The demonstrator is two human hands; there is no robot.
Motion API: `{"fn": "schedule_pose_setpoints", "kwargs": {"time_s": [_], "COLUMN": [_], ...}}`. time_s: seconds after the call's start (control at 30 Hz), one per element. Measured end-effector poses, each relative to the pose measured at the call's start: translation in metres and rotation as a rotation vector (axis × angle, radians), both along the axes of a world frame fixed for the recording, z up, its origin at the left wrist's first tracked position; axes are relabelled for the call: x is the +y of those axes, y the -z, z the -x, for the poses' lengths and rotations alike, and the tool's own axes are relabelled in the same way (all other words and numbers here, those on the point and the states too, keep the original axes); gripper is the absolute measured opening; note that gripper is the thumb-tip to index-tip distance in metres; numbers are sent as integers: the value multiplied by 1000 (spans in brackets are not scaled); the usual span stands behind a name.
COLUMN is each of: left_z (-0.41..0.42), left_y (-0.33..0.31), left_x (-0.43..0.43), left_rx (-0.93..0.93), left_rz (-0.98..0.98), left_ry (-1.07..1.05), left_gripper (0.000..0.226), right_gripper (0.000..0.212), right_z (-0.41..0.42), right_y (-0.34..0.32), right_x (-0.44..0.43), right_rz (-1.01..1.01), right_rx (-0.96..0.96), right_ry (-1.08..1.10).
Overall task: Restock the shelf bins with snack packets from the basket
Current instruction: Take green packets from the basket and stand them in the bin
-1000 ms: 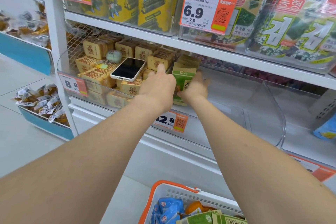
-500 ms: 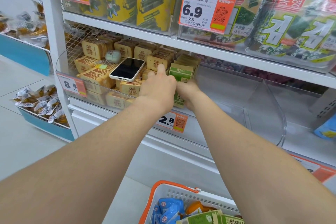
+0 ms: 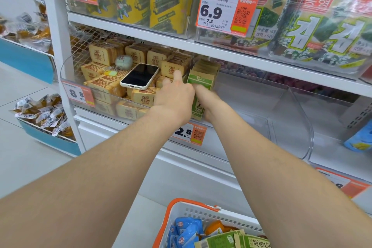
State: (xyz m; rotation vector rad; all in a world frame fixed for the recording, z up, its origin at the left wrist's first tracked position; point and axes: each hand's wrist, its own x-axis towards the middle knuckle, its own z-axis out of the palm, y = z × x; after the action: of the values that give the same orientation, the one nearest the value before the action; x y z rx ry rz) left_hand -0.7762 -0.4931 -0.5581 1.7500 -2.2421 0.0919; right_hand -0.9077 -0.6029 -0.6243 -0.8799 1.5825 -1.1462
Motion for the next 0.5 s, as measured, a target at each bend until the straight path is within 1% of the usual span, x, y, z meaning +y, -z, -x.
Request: {"fn": "schedule_pose_setpoints", "kwargs": {"time_s": [0.07,0.1,0.2,0.23,0.27,0.3,0.37,0.43,0.5], "left_z": [1,2,3,4,5,6,9,13,20], "left_y": [-1,-1,-3,-3,-4,-4,-5,-6,-7], "left_x": [1,2,3,4,5,6,9,15,25], "left_rx": [5,5,9,20,37,54,80,100,83], "left_rz": [-16,-22,-39,-44,-50,-56,-64,-72,-73], "left_ry": [-6,-10,-22,-24,-18,-4,33,64,86], "left_gripper": [30,29,29,29,29,28,23,18,18], "right_gripper": [83,78,53,48,49,54,59,44,31], "right_z": [-6,-8,-2,2,3,4,7,13,23], "right_y": [-21,-29,-36,-38,-40,-42,-45,-42,-36], "right_x": [31,42,56,59,65,72,89,111,136], "right_rz": [-19,-23,-26,-28,-27,-32,-16,89,277], "right_rx": [16,22,73,110,179,293,573,821,1010], "right_ry": [-3,-7,-24,-19,-1,12,20,-4,-27]}}
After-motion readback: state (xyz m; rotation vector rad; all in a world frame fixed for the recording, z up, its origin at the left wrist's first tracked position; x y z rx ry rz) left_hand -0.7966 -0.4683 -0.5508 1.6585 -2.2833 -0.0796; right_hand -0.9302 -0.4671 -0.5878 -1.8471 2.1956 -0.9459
